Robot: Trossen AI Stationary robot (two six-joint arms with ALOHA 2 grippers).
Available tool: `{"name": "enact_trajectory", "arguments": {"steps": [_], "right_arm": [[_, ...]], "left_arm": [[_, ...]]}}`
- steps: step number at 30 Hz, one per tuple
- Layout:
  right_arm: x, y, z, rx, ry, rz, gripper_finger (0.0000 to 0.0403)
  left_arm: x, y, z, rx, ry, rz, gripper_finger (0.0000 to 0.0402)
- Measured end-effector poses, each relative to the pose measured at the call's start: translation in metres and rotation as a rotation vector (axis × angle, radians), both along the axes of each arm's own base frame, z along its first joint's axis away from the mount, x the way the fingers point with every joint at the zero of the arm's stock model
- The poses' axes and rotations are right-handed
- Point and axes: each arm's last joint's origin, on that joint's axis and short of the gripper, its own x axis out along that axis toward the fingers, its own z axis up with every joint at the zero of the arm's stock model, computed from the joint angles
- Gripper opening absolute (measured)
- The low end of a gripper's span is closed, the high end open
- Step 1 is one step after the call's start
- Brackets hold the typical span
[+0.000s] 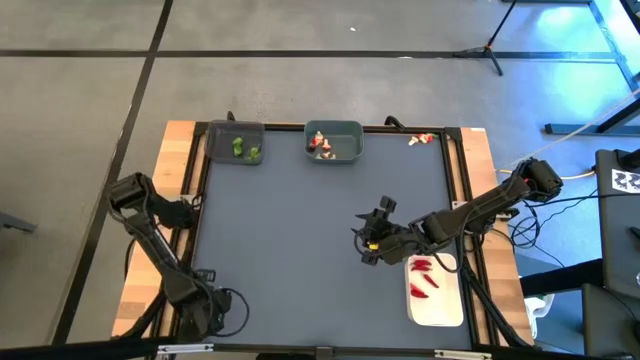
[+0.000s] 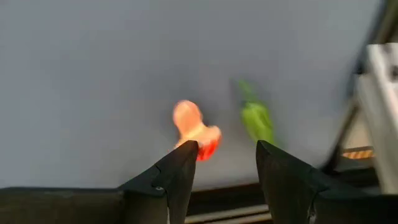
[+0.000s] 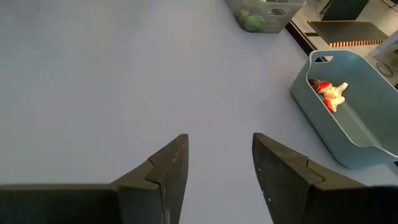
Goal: Sort produce into baskets
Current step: Put the red mushroom into the blue bin
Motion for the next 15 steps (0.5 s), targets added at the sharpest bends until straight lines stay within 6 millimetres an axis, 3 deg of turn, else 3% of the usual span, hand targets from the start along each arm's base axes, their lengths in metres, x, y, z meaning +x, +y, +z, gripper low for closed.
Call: {"name": "enact_trajectory", "arguments": {"steps": [15], "right_arm": [[-0.0002,-0.0001,-0.0001,0.001,0.001,-0.001,0.0176]], "left_arm": [[0.0054,0.0053,-0.0088,0.057,-0.018,-0.092,0.0042]]}}
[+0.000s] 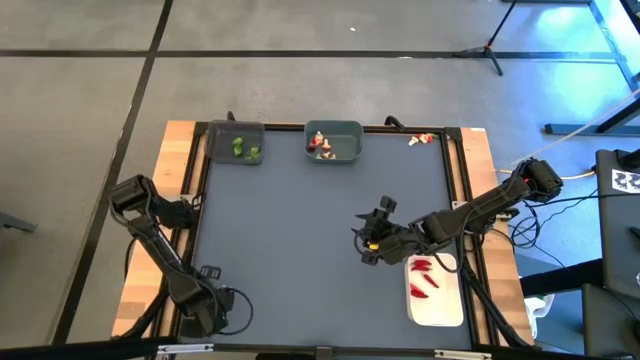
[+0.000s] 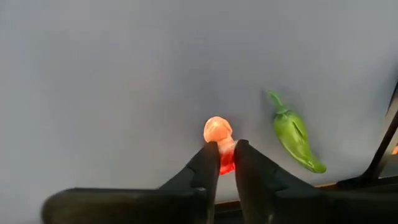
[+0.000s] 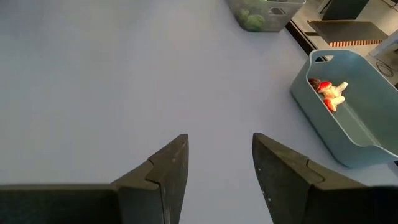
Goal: Sort produce into baskets
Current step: Put the red mushroom into the blue bin
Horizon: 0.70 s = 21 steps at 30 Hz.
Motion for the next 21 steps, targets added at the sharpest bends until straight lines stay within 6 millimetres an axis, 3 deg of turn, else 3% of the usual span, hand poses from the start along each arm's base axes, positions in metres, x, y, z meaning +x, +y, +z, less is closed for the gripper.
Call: {"name": "enact_trajectory", "arguments": {"steps": [5,9,15,21], "right_arm": [[0.000,0.001,0.000,0.018,0.008,0.019,0.0176],[0.000,0.002,-0.001,0.034,0.015,0.037,0.0176],[0.000,0.001,0.000,0.035,0.014,0.037,0.0176],[0.000,0.001,0.000,0.035,0.014,0.036,0.0176]], "left_arm": [[0.003,0.004,0.002,-0.001,0.001,-0.010,0.0008],[0.006,0.015,0.011,0.010,0.003,0.003,0.0005],[0.014,0.040,0.042,-0.040,-0.045,0.035,0.0004],[0.025,0.079,0.071,-0.058,-0.127,0.116,0.0003]]}}
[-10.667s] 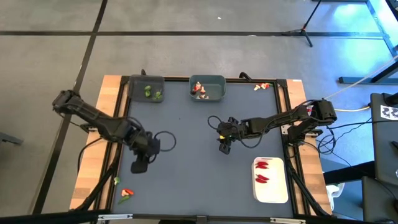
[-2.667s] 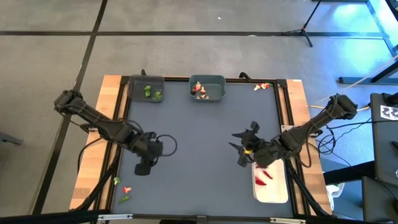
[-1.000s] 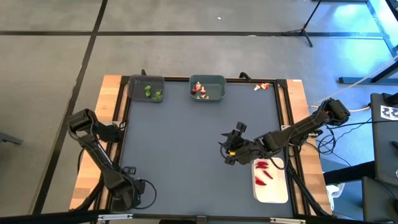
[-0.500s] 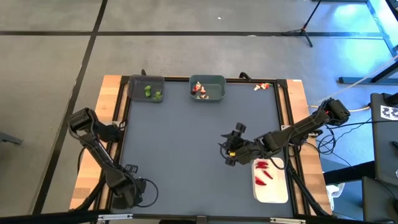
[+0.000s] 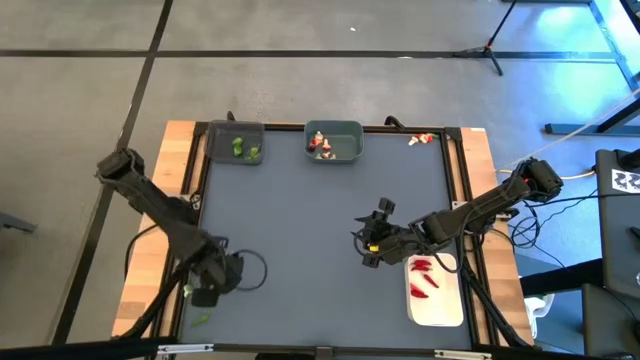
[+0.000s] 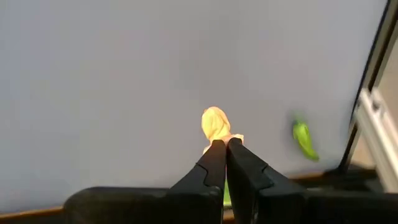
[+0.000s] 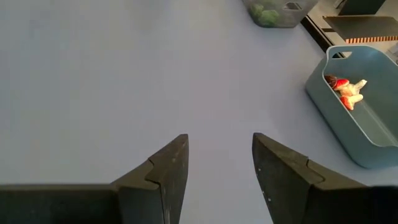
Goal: Sort produce into baskets
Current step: Put the red mushroom into the blue bin
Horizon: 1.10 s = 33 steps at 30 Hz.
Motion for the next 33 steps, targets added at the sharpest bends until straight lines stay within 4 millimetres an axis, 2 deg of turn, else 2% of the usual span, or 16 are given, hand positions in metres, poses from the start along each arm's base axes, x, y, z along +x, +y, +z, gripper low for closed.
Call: {"name": "enact_trajectory", "arguments": {"steps": [10,27,33], "right_arm": [[0.000,0.000,0.000,0.000,-0.001,0.000,0.0176],[0.000,0.000,0.000,0.000,-0.001,0.000,0.0176],[0.000,0.000,0.000,0.000,0.001,0.000,0.0176]], "left_arm": [[0.023,0.063,0.028,0.063,-0.235,0.117,0.0007],[0.082,0.142,0.046,0.421,-0.735,0.320,0.0010],[0.112,0.171,0.046,0.488,-0.891,0.369,0.0010]]}}
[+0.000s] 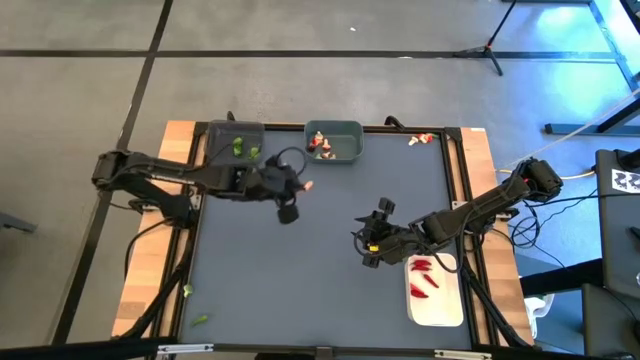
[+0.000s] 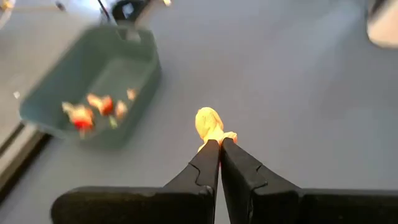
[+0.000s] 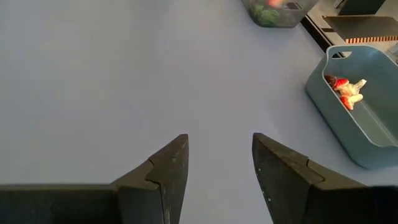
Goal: Sort produce into baskets
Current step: Put the red mushroom into the blue bin, then put the green mushroom into the blue bin
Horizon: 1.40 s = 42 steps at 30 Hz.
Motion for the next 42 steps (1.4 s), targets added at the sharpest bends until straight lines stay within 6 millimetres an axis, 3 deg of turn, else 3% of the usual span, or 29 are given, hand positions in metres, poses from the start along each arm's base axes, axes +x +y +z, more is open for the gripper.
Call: {"name": "enact_trajectory", "arguments": {"steps": [11,19,25,33,42], "right_arm": [[0.000,0.000,0.000,0.000,-0.002,-0.001,0.0176],[0.000,-0.001,0.001,-0.027,-0.011,-0.025,0.0176],[0.000,-0.001,0.000,-0.031,-0.009,-0.024,0.0176],[0.000,-0.001,0.001,-0.049,-0.005,-0.018,0.0176],[0.000,-0.001,0.001,-0.048,-0.009,-0.019,0.0176]], "left_arm": [[0.043,0.076,-0.040,0.104,-0.088,0.158,0.0010],[0.049,0.132,-0.070,0.185,-0.093,0.259,0.0010],[0.041,0.157,-0.081,0.172,-0.077,0.335,0.0031],[0.039,0.154,-0.075,0.185,-0.071,0.317,0.0125],[0.029,0.106,-0.025,0.186,-0.098,0.200,0.0155]]}}
